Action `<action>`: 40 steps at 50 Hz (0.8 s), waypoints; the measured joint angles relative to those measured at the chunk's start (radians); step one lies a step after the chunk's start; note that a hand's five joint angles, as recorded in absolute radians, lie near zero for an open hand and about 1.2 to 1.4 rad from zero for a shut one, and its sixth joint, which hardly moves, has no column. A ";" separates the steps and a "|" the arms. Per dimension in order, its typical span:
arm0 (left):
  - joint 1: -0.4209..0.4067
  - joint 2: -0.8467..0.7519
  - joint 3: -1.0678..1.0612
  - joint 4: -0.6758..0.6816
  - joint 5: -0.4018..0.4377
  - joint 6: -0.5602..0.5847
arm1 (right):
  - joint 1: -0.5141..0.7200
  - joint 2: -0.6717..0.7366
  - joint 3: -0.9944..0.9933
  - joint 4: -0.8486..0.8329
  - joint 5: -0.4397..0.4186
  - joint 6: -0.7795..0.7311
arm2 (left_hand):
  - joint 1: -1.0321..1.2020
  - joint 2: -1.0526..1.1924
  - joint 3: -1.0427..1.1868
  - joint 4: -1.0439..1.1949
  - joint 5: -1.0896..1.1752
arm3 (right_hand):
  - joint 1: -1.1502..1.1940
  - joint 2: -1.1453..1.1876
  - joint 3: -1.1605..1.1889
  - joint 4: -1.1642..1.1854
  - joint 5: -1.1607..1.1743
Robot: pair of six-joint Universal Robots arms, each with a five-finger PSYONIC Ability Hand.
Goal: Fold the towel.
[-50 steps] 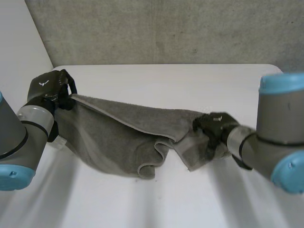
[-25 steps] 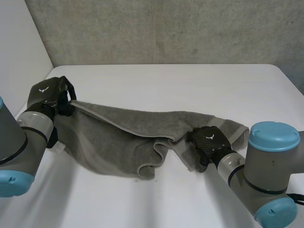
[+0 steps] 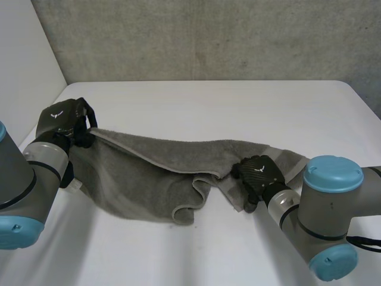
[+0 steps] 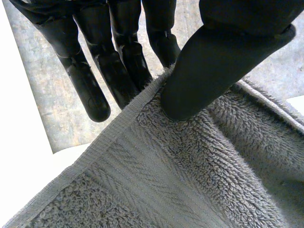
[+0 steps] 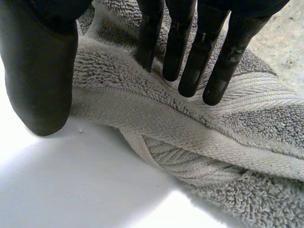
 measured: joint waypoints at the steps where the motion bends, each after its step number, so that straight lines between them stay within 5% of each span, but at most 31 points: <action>1: 0.000 0.000 0.000 0.000 0.000 0.000 | 0.000 0.000 -0.001 0.000 0.000 0.000 | 0.000 0.000 0.000 0.000 0.000 | 0.000 0.000 0.000 0.000 0.000; 20: -0.003 -0.003 -0.003 0.000 0.000 0.002 | 0.000 0.004 -0.056 0.000 0.000 0.002 | 0.000 0.000 0.000 0.000 0.000 | 0.051 0.058 0.060 0.055 0.118; 25: -0.004 -0.005 -0.004 0.000 0.001 0.005 | -0.003 -0.003 -0.069 -0.005 -0.005 0.002 | 0.000 0.000 0.000 0.000 0.000 | 0.655 0.672 0.648 0.647 0.713; 28: -0.003 -0.005 -0.004 0.000 0.001 0.006 | -0.006 -0.023 -0.071 -0.010 -0.011 0.005 | 0.000 0.000 0.000 0.000 0.000 | 0.694 0.704 0.688 0.703 0.759; 40: 0.000 0.055 0.015 -0.017 0.004 0.019 | -0.077 -0.367 -0.105 0.107 -0.023 0.029 | 0.000 0.000 0.000 0.000 0.000 | 0.694 0.704 0.688 0.711 0.759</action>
